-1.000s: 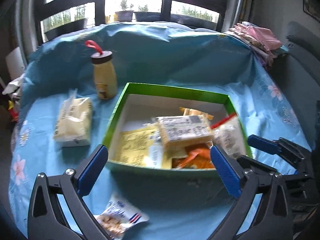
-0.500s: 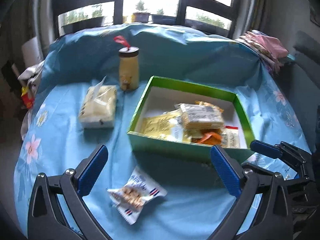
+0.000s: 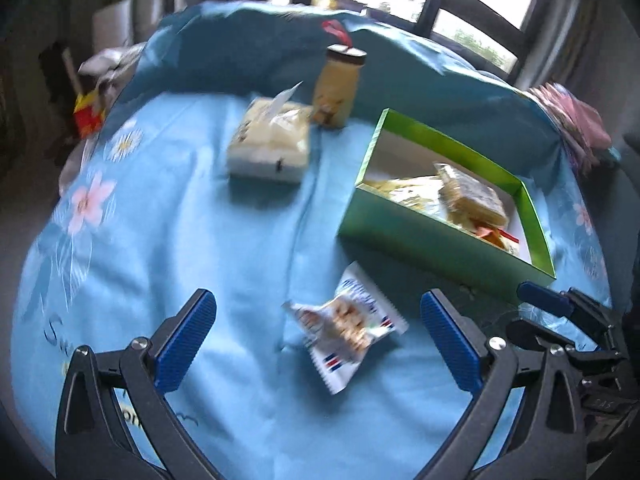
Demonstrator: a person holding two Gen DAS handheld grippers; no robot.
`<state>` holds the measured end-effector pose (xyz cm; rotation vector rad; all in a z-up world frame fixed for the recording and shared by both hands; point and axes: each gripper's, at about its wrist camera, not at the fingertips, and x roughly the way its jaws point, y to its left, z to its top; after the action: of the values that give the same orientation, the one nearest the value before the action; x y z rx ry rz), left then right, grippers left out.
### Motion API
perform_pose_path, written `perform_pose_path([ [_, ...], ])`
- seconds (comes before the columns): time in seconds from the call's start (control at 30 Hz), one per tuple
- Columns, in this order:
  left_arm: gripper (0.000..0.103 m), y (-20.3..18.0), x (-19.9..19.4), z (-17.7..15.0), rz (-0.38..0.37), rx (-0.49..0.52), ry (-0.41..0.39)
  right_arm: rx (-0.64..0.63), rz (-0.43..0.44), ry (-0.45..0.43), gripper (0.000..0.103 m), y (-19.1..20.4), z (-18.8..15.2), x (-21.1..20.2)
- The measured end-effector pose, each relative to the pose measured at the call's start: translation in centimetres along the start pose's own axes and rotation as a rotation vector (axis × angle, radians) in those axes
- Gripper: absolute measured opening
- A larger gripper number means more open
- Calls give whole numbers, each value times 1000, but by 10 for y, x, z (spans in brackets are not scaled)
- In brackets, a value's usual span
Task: Organize snacks
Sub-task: 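Move the left gripper to the small peanut packet and grasp it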
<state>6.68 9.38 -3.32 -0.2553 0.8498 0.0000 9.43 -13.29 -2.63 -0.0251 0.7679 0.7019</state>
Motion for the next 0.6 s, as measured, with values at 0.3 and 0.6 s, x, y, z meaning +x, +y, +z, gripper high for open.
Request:
perform_pose_path([
  [0.3,103,25,14,-23,-89,-157,63,-19,70,83,60,12,-10,38],
  [0.6,101,19,27,-23,-147,-204,72,-132,95,173,60,34,-8,87],
])
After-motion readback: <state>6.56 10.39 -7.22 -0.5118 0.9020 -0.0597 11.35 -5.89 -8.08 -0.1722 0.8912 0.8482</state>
